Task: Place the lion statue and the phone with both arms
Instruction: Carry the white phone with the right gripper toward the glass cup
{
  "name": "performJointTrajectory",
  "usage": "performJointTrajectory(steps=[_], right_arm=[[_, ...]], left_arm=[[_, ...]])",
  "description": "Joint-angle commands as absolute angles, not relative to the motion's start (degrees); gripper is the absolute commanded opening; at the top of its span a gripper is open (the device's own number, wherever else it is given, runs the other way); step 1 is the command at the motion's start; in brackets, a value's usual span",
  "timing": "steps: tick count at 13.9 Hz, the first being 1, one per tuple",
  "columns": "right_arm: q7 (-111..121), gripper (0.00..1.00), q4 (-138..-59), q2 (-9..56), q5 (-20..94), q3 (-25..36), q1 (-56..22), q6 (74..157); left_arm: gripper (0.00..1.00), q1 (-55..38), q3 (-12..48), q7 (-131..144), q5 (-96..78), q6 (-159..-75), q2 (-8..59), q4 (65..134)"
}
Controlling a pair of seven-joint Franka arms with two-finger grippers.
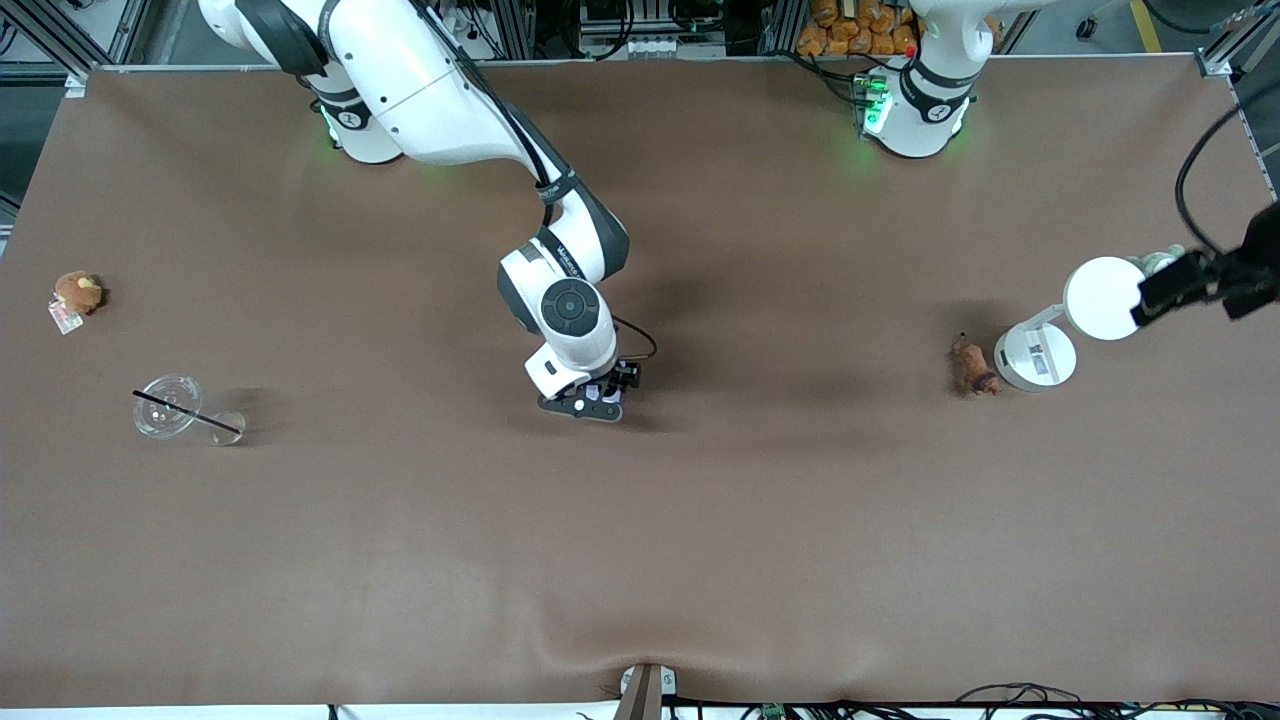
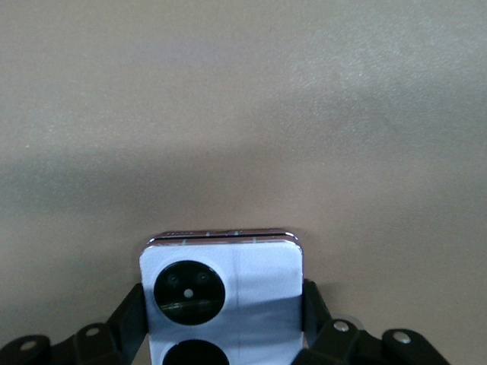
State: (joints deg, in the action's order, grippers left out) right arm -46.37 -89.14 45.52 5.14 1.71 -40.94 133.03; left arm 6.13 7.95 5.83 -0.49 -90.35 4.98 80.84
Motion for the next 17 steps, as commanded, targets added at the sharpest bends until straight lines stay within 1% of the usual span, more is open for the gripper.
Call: performJointTrajectory(steps=[1,3,5,7,9,10,17], right_arm=[[-47.37,0.15,-88.95,43.69,4.83,2.28,-39.47,131.14],[-46.5,0.15,-88.51,41.32,4.83,2.29,-36.23,129.47],[-44.31,0.15,-88.51,38.77,4.83,2.29,-32.19,127.37],[-38.88,0.15,-88.59,36.75,4.92,2.29,-27.45,124.03],[-32.11,0.15,-88.68,36.04,4.92,2.29,-22.35,121.74],[-29.04,0.15,-88.77,36.04,4.92,2.29,-19.8,121.29],[-6.36,0.15,-88.95,36.56,4.57,2.37,-5.03,120.67]], left_arm=[[1.0,6.24,10.44,4.4,-1.68,-88.59,3.26,84.71],[1.0,6.77,11.42,4.39,-1.76,-89.82,0.45,88.57],[1.0,9.3,11.34,2.3,-2.55,-95.5,-3.76,95.59],[1.0,9.84,10.82,-5.32,-2.11,-95.71,-3.08,94.23],[1.0,11.85,10.28,-6.07,-1.85,-95.71,-2.03,92.03],[1.0,12.21,10.28,-4.67,-1.67,-95.54,-1.5,90.8],[1.0,12.22,10.99,-3.78,-1.67,-90.79,-2.02,89.74]])
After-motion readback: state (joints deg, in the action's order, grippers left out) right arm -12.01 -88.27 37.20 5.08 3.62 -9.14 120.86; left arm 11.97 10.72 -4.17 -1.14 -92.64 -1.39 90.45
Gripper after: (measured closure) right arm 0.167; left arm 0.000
